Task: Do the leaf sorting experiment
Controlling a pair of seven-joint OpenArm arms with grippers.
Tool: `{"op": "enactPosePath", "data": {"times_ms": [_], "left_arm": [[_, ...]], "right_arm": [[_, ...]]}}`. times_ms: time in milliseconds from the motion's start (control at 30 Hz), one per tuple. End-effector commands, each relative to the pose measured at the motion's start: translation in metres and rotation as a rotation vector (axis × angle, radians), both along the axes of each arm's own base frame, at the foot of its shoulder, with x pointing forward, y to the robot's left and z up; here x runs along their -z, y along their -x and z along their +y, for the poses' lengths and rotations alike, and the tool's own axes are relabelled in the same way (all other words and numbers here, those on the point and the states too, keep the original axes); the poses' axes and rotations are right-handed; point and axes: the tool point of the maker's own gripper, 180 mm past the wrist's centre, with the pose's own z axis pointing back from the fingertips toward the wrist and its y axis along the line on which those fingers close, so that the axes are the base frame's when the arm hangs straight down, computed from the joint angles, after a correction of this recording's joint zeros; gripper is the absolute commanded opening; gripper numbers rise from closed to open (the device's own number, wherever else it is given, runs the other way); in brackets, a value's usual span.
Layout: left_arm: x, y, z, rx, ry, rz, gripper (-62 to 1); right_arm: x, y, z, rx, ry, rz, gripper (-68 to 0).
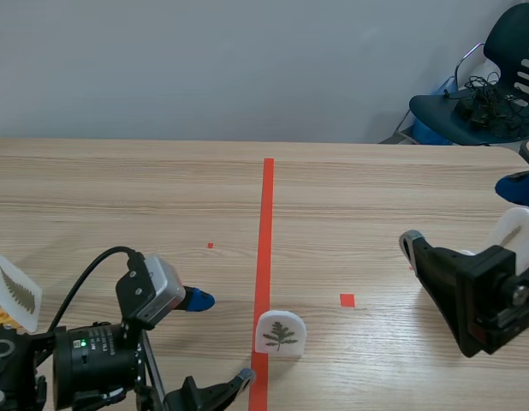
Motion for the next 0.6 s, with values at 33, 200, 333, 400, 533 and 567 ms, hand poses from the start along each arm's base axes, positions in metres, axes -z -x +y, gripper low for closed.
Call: {"op": "enactPosePath", "data": {"times_ms": [33, 200, 333, 400, 533, 567], "left_arm": [[-0.017, -0.004, -0.019, 0.000, 0.077, -0.040, 1.4], [-0.015, -0.006, -0.039, 0.008, 0.065, -0.074, 1.4], [-0.021, -0.005, -0.053, 0.004, 0.097, -0.090, 1.4], [-0.021, -0.010, -0.054, -0.026, 0.088, -0.112, -6.8], [-0.022, -0.024, -0.049, -0.099, 0.066, -0.155, -25.0], [-0.022, -0.026, -0.047, -0.114, 0.060, -0.164, -29.2]], "right_arm": [[-0.007, -0.004, 0.000, 0.004, -0.009, -0.032, 0.4], [-0.007, -0.004, 0.000, 0.004, -0.009, -0.031, 0.4], [-0.007, -0.004, 0.000, 0.004, -0.009, -0.031, 0.4], [-0.007, -0.004, 0.000, 0.004, -0.009, -0.031, 0.4], [-0.007, -0.004, 0.000, 0.006, -0.011, -0.031, 0.4], [-0.007, -0.004, 0.000, 0.006, -0.011, -0.031, 0.4]]}}
